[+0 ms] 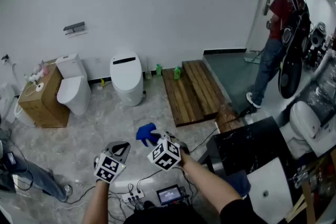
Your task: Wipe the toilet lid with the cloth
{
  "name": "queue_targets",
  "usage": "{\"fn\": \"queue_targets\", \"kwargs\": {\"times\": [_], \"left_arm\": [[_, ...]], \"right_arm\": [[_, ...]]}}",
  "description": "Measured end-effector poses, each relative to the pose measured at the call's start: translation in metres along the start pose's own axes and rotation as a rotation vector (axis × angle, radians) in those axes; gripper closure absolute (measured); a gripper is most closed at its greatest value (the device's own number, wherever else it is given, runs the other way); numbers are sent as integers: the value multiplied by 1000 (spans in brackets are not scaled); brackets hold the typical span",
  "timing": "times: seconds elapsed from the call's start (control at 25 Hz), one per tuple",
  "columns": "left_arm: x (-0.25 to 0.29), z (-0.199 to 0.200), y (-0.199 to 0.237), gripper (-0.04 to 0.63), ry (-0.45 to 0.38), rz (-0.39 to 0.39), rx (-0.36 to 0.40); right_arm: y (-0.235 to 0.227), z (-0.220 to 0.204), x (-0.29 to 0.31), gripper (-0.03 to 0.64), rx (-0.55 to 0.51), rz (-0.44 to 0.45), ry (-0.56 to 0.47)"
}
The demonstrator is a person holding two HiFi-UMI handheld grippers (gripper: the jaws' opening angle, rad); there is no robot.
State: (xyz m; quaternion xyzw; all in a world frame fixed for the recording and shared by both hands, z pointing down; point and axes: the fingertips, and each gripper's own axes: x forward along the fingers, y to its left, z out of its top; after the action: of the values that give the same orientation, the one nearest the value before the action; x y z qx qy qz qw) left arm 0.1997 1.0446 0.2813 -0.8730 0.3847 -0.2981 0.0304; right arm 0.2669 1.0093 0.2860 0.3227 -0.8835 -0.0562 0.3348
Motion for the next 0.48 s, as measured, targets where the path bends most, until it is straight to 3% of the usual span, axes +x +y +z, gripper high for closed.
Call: {"fn": "queue_targets", "kwargs": {"times": [0.48], "left_arm": [[8,0,0,584,3,-5,0]], "right_arm": [[-5,-5,2,548,35,8,-8]]}}
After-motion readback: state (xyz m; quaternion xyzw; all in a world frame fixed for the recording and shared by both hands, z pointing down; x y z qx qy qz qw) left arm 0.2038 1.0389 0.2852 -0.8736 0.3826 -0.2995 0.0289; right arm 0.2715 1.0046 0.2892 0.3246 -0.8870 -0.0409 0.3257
